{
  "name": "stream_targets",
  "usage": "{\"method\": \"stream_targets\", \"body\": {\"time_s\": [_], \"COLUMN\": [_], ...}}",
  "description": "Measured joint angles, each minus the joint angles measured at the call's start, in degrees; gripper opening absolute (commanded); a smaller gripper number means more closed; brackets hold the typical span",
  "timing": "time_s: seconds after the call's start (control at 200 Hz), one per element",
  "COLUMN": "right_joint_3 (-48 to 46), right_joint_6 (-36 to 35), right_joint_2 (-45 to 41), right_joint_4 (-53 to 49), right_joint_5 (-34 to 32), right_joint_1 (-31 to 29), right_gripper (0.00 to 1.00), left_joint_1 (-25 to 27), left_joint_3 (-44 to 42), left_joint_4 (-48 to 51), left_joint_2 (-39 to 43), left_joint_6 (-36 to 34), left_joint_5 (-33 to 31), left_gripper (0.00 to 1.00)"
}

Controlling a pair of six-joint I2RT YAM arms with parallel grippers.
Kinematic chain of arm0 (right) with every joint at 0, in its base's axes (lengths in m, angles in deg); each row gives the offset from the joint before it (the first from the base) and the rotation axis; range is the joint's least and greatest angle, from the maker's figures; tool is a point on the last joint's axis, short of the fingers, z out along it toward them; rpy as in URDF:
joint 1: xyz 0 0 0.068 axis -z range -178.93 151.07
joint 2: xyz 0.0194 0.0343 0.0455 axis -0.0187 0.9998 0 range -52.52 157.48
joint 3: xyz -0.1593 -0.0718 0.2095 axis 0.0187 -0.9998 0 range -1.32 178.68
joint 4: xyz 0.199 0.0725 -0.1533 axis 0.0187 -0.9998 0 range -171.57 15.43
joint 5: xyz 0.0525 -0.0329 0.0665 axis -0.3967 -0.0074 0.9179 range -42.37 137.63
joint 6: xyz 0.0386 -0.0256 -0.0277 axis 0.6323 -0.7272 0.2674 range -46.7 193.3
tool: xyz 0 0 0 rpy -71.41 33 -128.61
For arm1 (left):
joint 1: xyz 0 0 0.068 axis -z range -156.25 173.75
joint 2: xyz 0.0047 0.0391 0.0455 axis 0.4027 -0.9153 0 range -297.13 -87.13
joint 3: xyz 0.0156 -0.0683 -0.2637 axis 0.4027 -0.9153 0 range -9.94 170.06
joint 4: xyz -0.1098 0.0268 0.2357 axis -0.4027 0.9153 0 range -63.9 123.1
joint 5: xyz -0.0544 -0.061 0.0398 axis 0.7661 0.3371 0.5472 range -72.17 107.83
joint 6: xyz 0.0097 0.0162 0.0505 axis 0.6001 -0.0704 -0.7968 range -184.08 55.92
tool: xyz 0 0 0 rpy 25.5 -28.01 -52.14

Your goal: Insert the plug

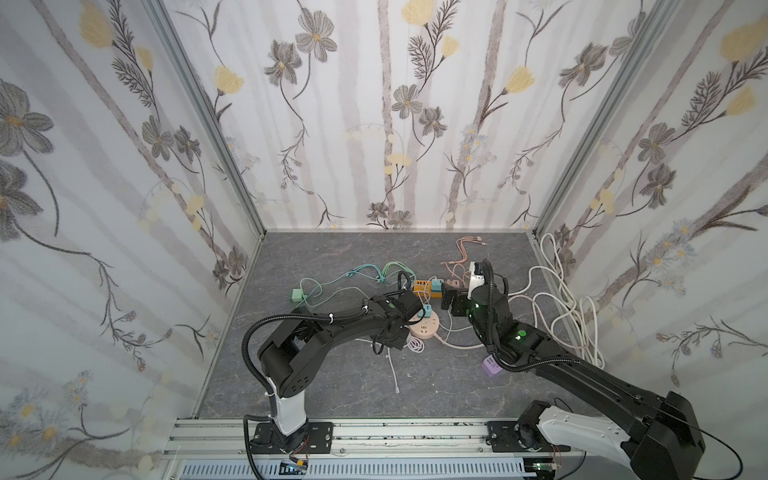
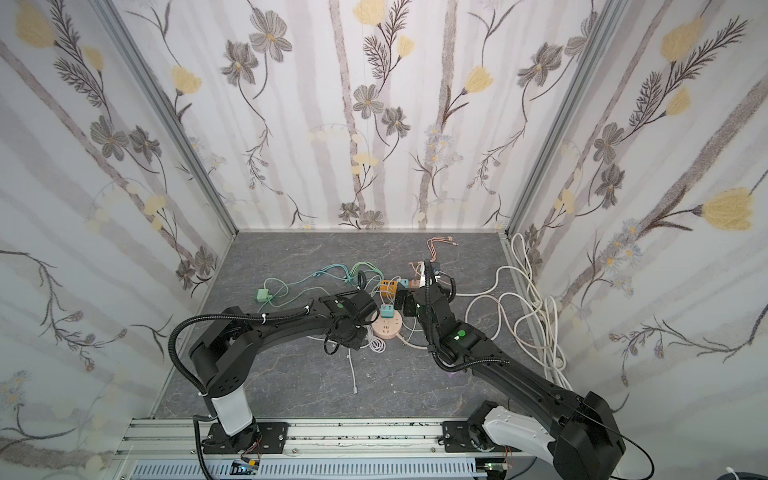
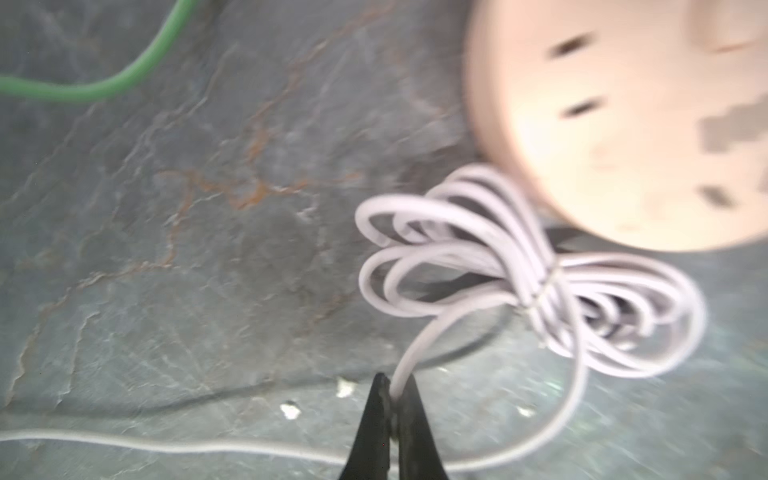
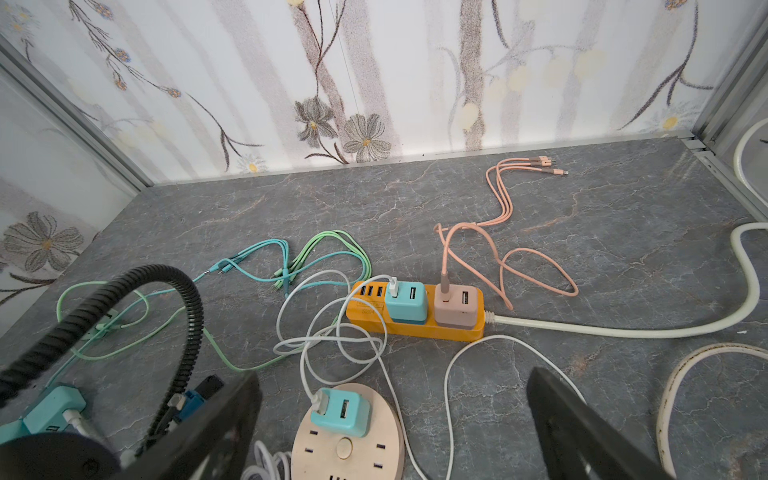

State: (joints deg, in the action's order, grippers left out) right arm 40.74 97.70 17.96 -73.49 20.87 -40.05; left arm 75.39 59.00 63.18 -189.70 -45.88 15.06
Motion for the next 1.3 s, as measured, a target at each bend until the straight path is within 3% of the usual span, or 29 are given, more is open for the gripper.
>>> {"method": "stream_targets", "body": {"time_s": [0.12, 0.39, 0.575, 0.784, 0.974, 1.234, 1.299], "right_joint_3": [-1.4, -6.5, -7.0, -7.1, -9.9, -15.8, -17.3], "right_joint_6": [-0.2, -3.1, -4.6, -1.5, 1.8, 4.1, 4.7], "right_joint_2": [-1.4, -4.7, -5.3, -7.3, -17.6, -33.8, -36.3], "right_joint_4": [0.4, 5.3, 7.4, 5.0, -0.3, -7.4, -8.7], "right_joint_5": [0.1, 4.0, 5.9, -0.7, -5.9, -5.9, -4.2], "right_joint_1": [0.0, 0.3, 0.3, 0.7, 7.0, 17.3, 18.0], "right_gripper": [0.99, 0.99, 0.99, 0.99, 0.99, 0.99, 0.99], "left_joint_1": [1.6, 1.7, 1.6, 1.9, 4.4, 7.1, 6.9], "left_joint_3": [0.0, 1.2, 5.0, 13.0, 29.1, 48.4, 52.9], "left_joint_4": [-0.8, -1.7, -3.2, -8.0, -7.8, -5.4, -4.7], "left_joint_2": [3.8, 12.0, 12.0, 3.6, -7.0, -20.9, -24.3], "left_joint_6": [-0.2, -0.1, 2.1, 4.3, 2.9, -0.1, 0.0], "left_joint_5": [3.2, 4.0, 3.2, 9.5, 13.5, 10.4, 9.0], "left_gripper": [0.0, 0.0, 0.0, 0.0, 0.0, 0.0, 0.08]}}
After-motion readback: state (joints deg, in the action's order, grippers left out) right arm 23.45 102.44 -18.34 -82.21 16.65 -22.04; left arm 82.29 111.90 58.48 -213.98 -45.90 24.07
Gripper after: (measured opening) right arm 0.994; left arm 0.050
